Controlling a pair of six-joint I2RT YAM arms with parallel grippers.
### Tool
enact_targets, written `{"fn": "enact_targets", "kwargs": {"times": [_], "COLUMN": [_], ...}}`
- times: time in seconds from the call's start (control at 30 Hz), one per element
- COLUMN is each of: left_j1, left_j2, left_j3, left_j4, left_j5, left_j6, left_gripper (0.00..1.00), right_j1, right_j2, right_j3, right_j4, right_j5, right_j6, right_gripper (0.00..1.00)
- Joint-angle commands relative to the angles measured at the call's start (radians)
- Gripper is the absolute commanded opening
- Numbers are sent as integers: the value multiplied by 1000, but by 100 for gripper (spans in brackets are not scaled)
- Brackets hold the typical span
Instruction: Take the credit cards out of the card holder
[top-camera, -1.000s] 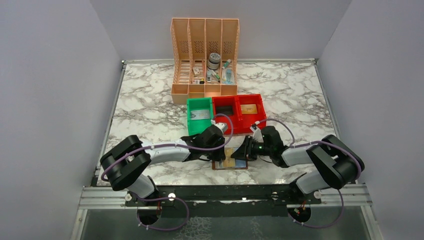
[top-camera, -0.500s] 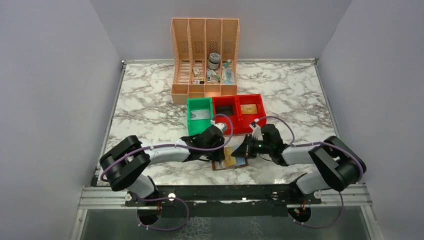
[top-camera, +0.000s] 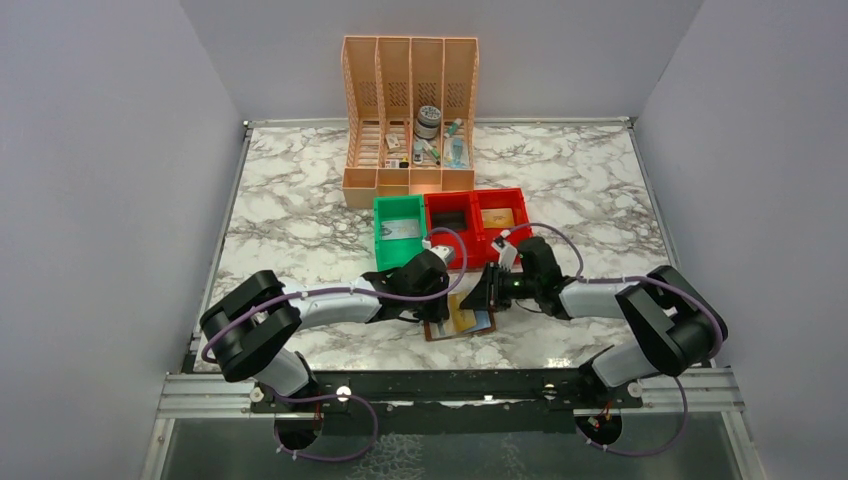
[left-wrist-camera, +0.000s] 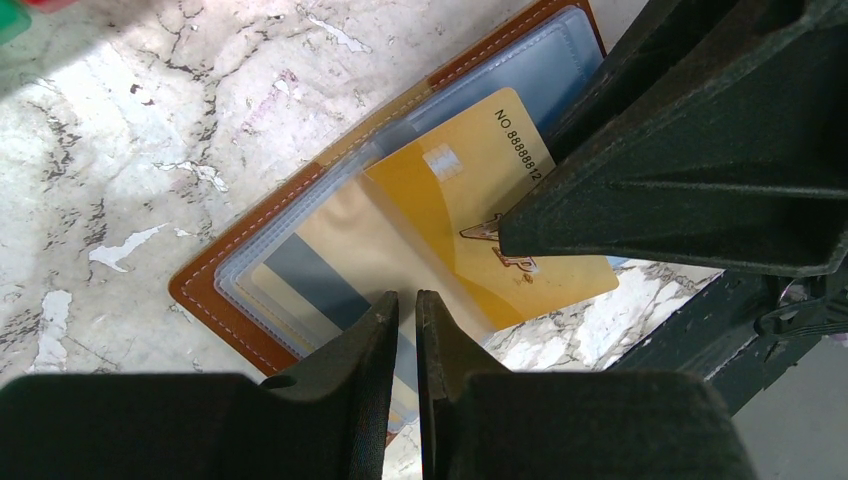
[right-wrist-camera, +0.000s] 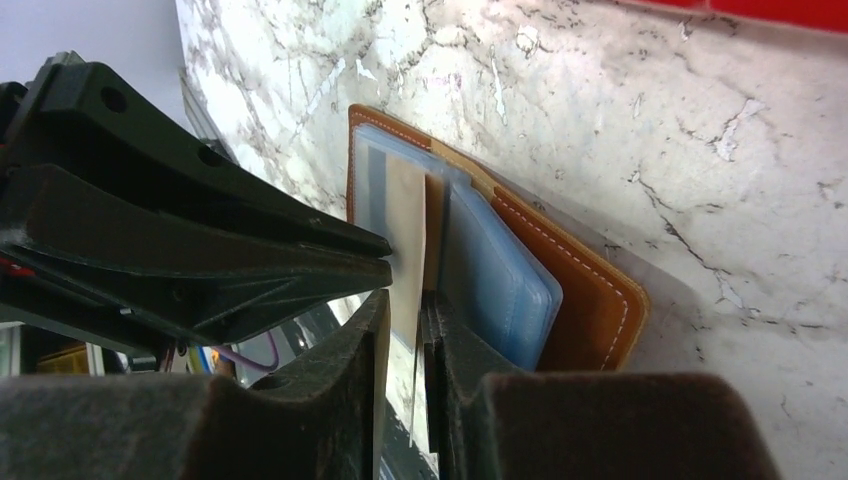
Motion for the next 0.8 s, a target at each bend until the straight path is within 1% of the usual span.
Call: {"fn": "enact_targets", "kwargs": {"times": [0.0,0.07,0.2,0.27,0.3,0.4,0.5,0.57,0.67,0.77], "left_j1": [-9,-8,-8,-8,-8,-9,-8,-8,-8,-8], "left_j2": [34,33,18,10,8,-11,-43,-72,-115,-174], "left_j3": [-16,-16,-22,-23,-23,-22,-21,-16,-5,5], "left_j4": [-100,-101,-101,-103,-103,-106,-120,-131,-148,-170], "left_j5": [-43,-40,-47,-51,-50,-55,-74,-88,-99,-98], "left_j6": [14,14,6,6,7,12,18,26,36,38], "left_gripper": [16,16,15,16,15,16,18,21,35,43], "right_j1": [3,6,6,6,6,6,5,4,5,5], "right_j2": [28,29,6,-5,-13,-65,-157,-238,-364,-487], "right_j3": [7,5,11,6,3,1,18,33,50,46], "right_j4": [31,18,-71,-77,-79,-110,-192,-262,-371,-405], "right_j5": [-75,-63,-21,-31,-33,-5,65,144,279,358], "right_j6": [-5,-8,-56,-62,-61,-62,-75,-94,-133,-165], "right_gripper": [18,17,16,6,2,1,1,1,1,1]}}
